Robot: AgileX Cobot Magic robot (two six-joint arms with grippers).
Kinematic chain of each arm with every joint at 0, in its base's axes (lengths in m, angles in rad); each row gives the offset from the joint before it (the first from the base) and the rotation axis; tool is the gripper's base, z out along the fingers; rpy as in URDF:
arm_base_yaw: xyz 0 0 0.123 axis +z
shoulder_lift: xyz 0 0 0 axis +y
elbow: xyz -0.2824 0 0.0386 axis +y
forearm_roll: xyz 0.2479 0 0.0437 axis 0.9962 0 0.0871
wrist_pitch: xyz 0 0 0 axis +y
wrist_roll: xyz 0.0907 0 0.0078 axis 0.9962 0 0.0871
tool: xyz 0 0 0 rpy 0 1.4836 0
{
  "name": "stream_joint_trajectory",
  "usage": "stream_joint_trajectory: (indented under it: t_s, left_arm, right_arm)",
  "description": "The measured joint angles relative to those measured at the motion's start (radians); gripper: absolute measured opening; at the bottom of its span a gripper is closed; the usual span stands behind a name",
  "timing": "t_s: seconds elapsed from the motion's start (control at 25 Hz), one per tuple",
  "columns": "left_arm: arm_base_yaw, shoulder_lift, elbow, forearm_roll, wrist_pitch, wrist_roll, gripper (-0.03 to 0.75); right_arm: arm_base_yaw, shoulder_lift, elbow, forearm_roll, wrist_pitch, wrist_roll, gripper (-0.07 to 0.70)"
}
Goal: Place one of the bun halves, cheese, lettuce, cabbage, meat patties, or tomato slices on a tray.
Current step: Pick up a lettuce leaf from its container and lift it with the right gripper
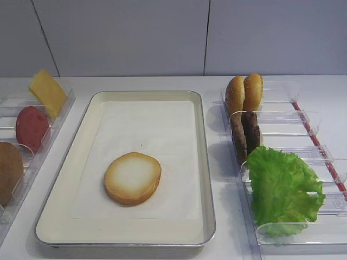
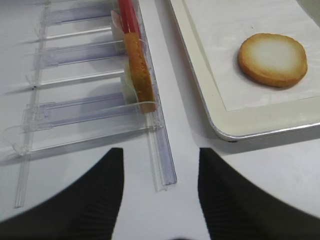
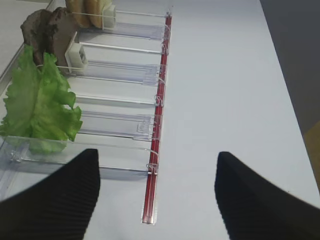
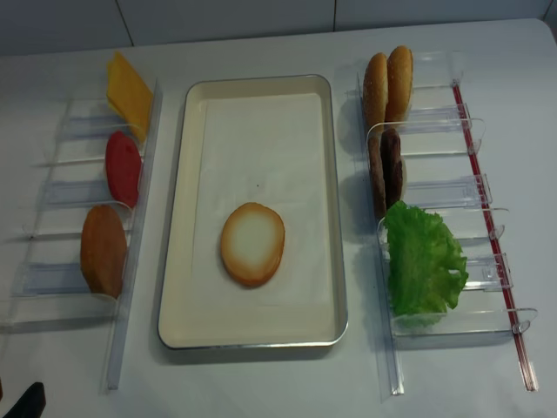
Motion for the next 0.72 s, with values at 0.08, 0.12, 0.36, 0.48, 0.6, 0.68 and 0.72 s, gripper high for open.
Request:
stream_joint_trajectory:
  t_s: [0.08, 0.12, 0.36, 0.48, 0.6, 0.68, 0.72]
  left_arm:
    - [0.0, 0.0, 0.0, 0.0, 0.0, 0.0, 0.321]
    - [0.0, 0.0, 0.0, 0.0, 0.0, 0.0, 0.321]
    - [0.0, 0.0, 0.0, 0.0, 0.0, 0.0, 0.321]
    - [0.0, 0.0, 0.0, 0.0, 0.0, 0.0, 0.321]
    - [0.0, 0.0, 0.0, 0.0, 0.0, 0.0, 0.321]
    - [0.0, 0.0, 0.0, 0.0, 0.0, 0.0, 0.321]
    - [0.0, 0.0, 0.0, 0.0, 0.0, 0.0, 0.321]
  right_arm:
    - [0.0, 0.0, 0.0, 0.0, 0.0, 0.0, 0.494]
    - [0.0, 0.0, 0.0, 0.0, 0.0, 0.0, 0.485]
    - [0.0, 0.0, -0.005, 0.042, 0.0, 0.0, 0.441]
    - [0.0, 0.03, -0.037, 0.115, -0.008, 0.0, 0.439]
    - [0.0, 0.124, -0.081, 0.162, -0.022, 0.0, 0.439]
    - [0.0, 0.204, -0.109, 0.189, -0.029, 0.0, 0.438]
    - [0.0, 0.252, -0.122, 0.206, -0.03, 0.0, 0.437]
